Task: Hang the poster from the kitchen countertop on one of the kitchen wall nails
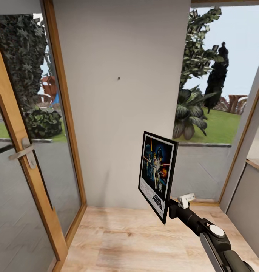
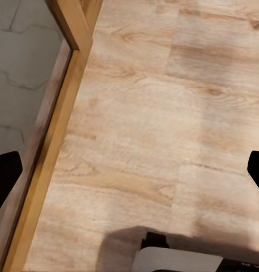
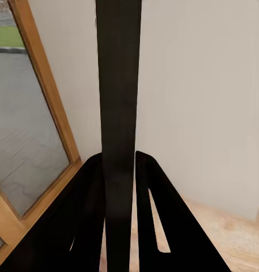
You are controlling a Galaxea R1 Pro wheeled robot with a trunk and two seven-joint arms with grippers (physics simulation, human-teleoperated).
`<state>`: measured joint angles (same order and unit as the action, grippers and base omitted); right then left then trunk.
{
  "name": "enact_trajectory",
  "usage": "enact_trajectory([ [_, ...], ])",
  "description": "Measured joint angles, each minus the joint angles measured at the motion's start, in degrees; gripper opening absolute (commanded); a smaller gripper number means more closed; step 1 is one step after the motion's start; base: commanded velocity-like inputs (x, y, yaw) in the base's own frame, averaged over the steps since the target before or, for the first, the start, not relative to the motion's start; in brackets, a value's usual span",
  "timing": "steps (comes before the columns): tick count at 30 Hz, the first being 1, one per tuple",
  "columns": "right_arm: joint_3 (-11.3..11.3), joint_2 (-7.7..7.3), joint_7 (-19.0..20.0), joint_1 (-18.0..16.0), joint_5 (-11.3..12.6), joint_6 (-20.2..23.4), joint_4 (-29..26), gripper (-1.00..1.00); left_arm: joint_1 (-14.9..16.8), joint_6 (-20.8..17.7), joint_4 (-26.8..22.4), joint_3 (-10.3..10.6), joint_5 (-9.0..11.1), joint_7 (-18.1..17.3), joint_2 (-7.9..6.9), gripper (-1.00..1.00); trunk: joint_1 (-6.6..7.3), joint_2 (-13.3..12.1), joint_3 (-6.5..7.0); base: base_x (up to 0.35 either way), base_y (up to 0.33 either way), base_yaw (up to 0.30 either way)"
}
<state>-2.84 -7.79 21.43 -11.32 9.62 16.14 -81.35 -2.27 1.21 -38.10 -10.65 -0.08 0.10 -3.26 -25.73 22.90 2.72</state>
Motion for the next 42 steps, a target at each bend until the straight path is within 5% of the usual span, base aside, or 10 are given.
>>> enact_trajectory([
  [25,0.01,0.00,0.09,0.00,-0.01,0.25,0.00,-1.00,-0.02,0.06,0.05,-0.23,0.00,0.04,0.00,1.00,-0.02,-0.01,0.00,0.315,0.000,0.000],
  [33,-0.50,0.33,3.59,-0.36,0.34,3.92,-5.29,-1.00,-0.01,0.17,0.50,-0.30,0.06,-0.16,0.00,1.00,-0.03,-0.01,0.00,0.003,0.000,0.000],
  [42,-0.55,0.44,17.81,-8.54,0.60,14.58,-6.96,-1.00,-0.02,0.18,0.53,-0.22,0.05,-0.18,0.00,1.00,-0.03,-0.01,0.01,0.000,0.000,0.000],
])
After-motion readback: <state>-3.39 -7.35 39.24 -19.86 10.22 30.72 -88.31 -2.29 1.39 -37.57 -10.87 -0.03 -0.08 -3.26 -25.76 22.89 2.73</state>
